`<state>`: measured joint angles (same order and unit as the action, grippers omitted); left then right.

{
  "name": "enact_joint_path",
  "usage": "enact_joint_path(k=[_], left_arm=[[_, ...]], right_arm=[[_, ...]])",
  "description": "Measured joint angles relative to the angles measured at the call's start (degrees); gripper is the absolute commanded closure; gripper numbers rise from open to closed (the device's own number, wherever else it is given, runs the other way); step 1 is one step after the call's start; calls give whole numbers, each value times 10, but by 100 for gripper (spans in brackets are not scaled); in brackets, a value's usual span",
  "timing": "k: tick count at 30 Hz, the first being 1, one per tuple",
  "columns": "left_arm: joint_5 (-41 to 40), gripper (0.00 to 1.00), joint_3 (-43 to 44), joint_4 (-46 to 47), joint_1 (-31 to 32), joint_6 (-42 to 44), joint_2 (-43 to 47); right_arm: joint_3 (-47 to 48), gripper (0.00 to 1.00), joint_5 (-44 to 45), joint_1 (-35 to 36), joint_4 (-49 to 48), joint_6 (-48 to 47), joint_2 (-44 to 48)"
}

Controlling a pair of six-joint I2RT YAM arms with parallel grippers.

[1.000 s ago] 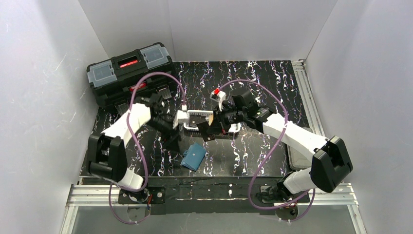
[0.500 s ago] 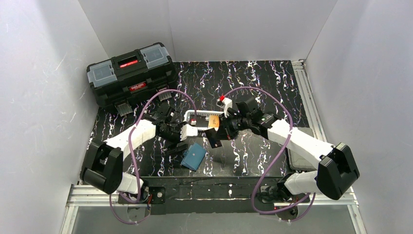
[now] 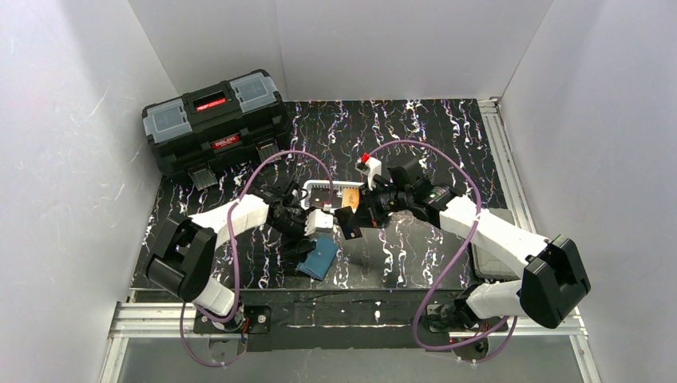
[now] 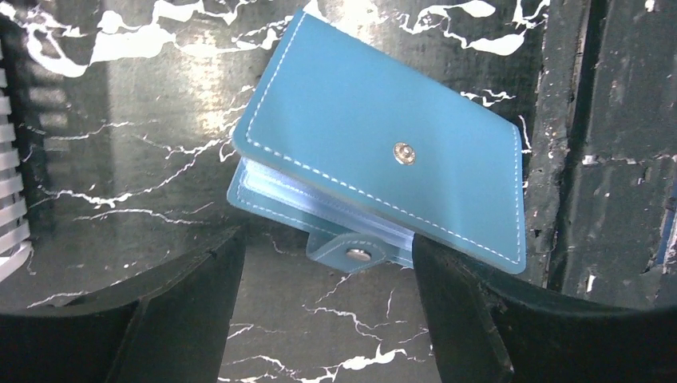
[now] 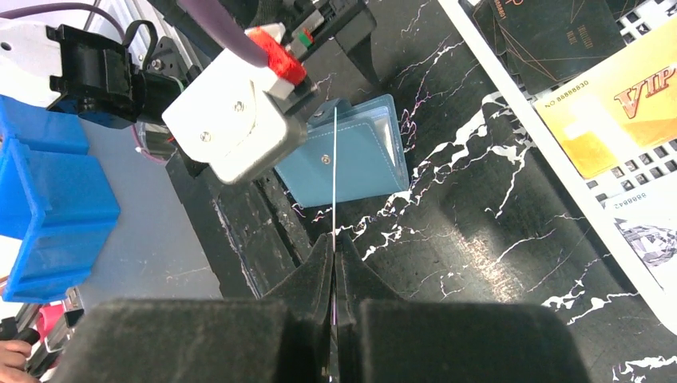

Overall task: Put the credit cards into the card holder
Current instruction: Open the card holder at the center of the board.

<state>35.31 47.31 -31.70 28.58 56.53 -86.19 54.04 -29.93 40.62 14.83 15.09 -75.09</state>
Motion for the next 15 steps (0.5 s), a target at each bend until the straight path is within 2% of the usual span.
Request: enact_joint_path(k=[2, 7, 13, 15], left_arm=[[1, 32, 1, 0, 7, -5, -2], [-5, 51, 1, 8, 13, -24, -5], [-30, 59, 4, 22, 13, -63, -5], [-44, 77, 4, 27, 17, -81, -5]], right_arm=[[-1, 99, 0, -1, -3, 1, 0], [-4, 99, -2, -2, -14, 4, -1], [-16, 99, -2, -13, -26, 12, -1], [-24, 99, -3, -20, -29, 13, 2]])
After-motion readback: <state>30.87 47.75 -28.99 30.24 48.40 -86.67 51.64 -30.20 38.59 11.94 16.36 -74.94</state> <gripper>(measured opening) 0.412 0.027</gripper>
